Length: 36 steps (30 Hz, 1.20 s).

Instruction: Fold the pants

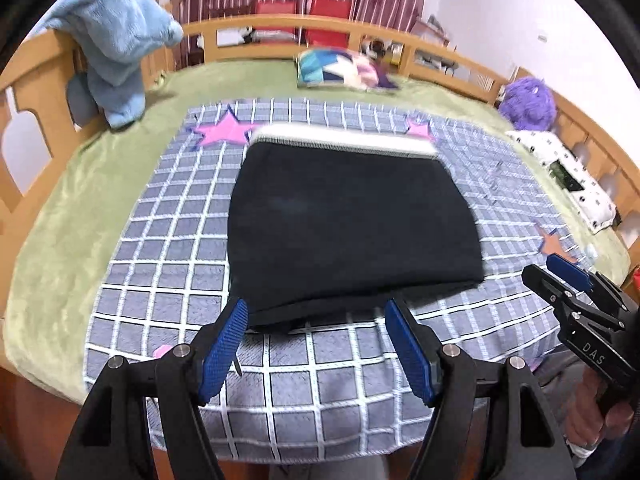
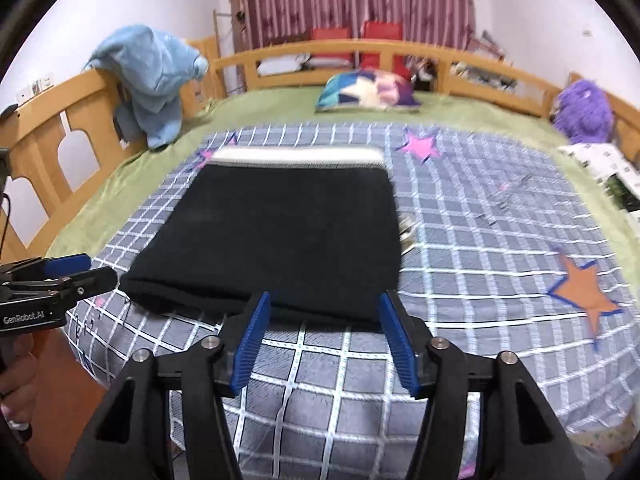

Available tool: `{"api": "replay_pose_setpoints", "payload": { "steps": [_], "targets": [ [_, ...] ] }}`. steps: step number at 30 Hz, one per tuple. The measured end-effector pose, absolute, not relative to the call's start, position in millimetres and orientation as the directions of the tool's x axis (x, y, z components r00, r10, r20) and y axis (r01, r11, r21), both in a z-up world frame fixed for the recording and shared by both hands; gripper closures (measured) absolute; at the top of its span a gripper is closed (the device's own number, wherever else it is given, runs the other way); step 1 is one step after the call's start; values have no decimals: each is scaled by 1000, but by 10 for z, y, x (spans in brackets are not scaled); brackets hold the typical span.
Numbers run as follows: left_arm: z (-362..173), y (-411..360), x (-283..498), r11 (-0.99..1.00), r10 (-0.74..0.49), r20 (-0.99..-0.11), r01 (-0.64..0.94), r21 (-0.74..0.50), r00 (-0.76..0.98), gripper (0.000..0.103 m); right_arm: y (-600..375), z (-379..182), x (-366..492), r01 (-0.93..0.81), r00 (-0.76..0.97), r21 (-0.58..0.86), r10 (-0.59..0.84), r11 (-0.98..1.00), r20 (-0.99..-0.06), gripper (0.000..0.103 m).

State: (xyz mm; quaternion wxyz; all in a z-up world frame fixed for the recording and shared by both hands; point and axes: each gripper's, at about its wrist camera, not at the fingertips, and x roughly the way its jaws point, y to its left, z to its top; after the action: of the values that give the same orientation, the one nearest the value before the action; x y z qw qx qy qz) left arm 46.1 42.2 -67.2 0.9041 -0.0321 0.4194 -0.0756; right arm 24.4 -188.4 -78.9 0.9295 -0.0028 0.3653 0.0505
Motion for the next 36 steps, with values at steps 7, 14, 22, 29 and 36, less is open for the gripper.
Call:
{"api": "replay_pose_setpoints", "payload": {
  "steps": [7,14,22,29,36],
  "targets": [
    [-257,374,109,986,-165,-700,123,-110,695,26,-1768,-212,-41,-51,748,-30,18,998,-663,36],
    [-67,257,-128,990,-140,-667,119,-77,732,19,-1730,121,-354,-9,798,-61,-30,998,-602,2],
    [59,198,-245,991,-126,-651,129,-44,748,18,-1743,182,-453,23,788,-85,-71,996,-612,1],
    [78,211,-294,990,-136,-648,131,-57,749,18,-1745,205,-493,33,783,-72,-71,997,-618,1],
    [66,221,-307,990,-137,-651,129,-59,747,18,-1752,195,-497,46,778,-67,-78,997,-623,1]
  ]
}}
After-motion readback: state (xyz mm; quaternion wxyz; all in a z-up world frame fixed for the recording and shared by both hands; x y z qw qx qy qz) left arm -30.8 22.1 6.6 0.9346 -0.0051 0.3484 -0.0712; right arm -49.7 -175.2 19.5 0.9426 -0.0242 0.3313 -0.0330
